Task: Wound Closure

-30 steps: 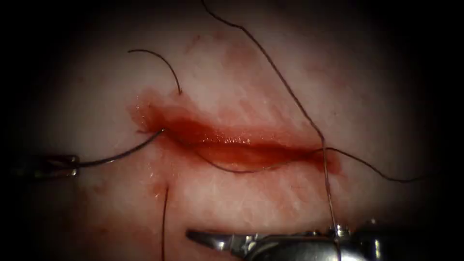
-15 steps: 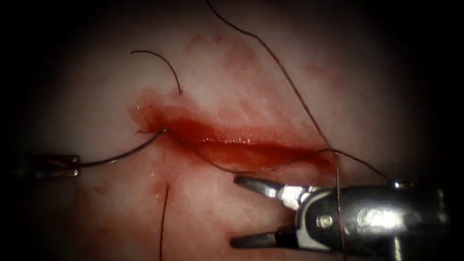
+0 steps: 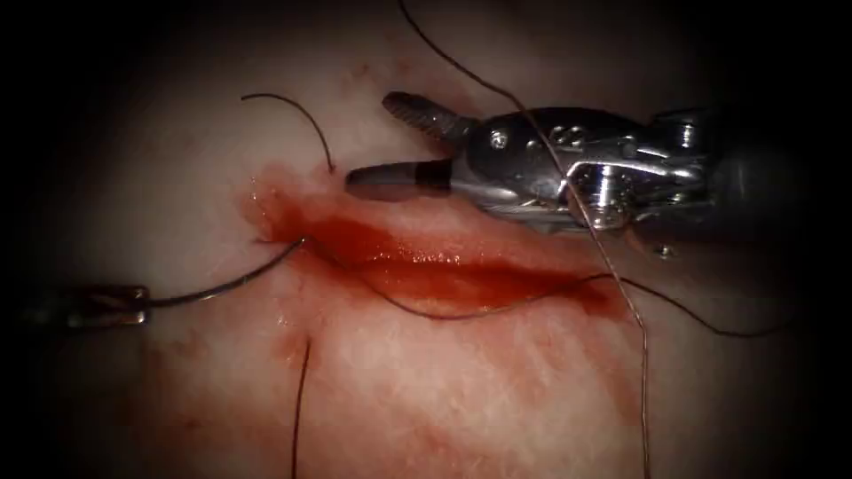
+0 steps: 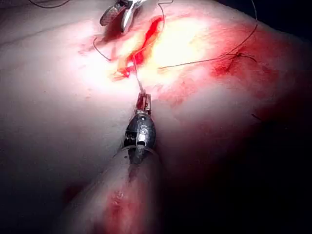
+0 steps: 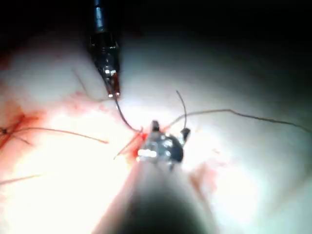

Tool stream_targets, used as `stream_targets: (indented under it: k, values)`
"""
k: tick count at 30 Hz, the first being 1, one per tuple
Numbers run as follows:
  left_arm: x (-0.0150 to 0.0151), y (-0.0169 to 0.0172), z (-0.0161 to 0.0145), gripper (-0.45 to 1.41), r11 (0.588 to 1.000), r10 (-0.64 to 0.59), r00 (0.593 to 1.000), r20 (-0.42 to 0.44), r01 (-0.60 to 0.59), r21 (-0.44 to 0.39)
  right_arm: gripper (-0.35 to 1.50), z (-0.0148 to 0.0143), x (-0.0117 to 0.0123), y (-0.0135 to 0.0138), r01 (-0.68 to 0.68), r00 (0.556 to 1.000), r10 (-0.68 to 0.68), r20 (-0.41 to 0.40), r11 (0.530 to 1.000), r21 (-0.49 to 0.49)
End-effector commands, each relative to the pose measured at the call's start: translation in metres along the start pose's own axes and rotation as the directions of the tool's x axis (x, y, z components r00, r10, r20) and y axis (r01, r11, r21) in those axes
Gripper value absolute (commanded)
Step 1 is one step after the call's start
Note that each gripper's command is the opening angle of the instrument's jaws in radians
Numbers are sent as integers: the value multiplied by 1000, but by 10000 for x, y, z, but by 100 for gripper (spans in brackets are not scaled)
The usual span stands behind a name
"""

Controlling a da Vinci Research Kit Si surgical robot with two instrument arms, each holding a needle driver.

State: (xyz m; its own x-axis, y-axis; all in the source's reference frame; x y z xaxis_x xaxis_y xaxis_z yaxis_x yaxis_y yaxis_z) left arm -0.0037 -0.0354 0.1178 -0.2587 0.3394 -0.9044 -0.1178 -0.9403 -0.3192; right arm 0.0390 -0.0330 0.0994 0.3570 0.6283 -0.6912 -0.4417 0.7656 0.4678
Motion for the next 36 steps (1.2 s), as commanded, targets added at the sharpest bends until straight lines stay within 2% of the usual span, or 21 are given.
stream_targets:
  k: [1, 7, 8, 10, 11, 12, 13, 14, 18, 22, 29, 36]
  values:
    - [-6, 4, 7, -45, 1000, -1, 1000, 0, 1, -3, 50, 33, -9, 10, -7, 1000, 7, 9, 1000, 2]
    - [-6, 4, 7, -45, 1000, -1, 1000, 0, 1, -3, 50, 62, -27, 15, -10, 999, 9, 42, 1000, 16]
    - [-6, 4, 6, -45, 1000, -1, 1000, -1, 1, -3, 45, 74, -34, 18, -26, 999, 25, 47, 999, 30]
    - [-6, 4, 6, -45, 1000, -1, 1000, 2, 1, -4, 27, 81, -37, 19, -37, 998, 34, 58, 998, 50]
    - [-6, 4, 6, -45, 1000, -1, 1000, 2, 1, -4, 9, 82, -37, 19, -41, 997, 37, 62, 998, 54]
    - [-6, 4, 6, -45, 1000, -1, 1000, 2, 1, -4, -18, 82, -37, 19, -56, 996, 51, 68, 996, 68]
    - [-6, 4, 6, -45, 1000, -1, 1000, 2, 1, -4, -18, 82, -37, 19, -56, 996, 51, 68, 996, 68]
    - [-6, 4, 6, -45, 1000, -1, 1000, 2, 1, -5, -35, 82, -35, 20, -91, 994, 85, 75, 993, 79]
    - [-6, 4, 6, -45, 1000, -1, 1000, 2, 1, -5, -35, 81, -32, 21, -152, 986, 147, 81, 986, 61]
    - [-9, 5, 6, -45, 1000, -4, 1000, 5, 4, -8, -35, 79, -23, 22, -276, 958, 270, 95, 960, 49]
    - [-11, 5, 6, -45, 1000, -8, 1000, 8, 8, -8, -35, 82, -13, 25, -362, 928, 356, 105, 931, 42]
    - [-11, 5, 6, -45, 1000, -8, 1000, 8, 8, -8, -35, 77, -3, 34, -406, 912, 402, 80, 913, 43]
